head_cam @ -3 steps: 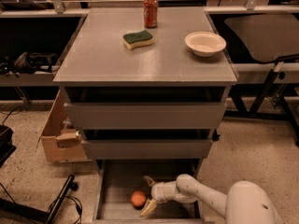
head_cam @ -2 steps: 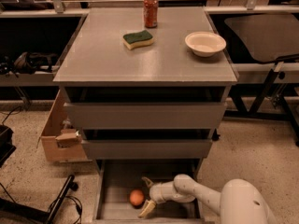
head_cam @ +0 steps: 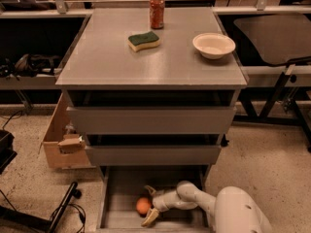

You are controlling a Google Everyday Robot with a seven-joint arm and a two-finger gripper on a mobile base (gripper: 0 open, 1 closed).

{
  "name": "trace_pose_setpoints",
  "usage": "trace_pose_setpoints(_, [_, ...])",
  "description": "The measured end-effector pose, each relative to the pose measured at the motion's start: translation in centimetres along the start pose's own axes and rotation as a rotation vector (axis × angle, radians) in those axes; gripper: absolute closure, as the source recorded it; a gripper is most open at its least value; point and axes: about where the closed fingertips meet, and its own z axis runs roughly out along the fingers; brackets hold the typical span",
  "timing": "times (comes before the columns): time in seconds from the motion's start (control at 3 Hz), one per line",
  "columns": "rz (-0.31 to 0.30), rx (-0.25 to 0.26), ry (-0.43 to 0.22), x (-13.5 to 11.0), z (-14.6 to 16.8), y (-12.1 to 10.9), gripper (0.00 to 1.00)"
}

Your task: Pick orange from bottom drawer and place on counter

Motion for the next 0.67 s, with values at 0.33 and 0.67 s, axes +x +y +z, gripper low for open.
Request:
trace_pose_setpoints(0.33, [-0.007, -0.001, -0.01, 0.38, 0.62, -0.06, 0.16])
trace_pose_setpoints(0.67, [-0.008, 0.0, -0.012, 0.44, 0.7, -0.07, 0.39])
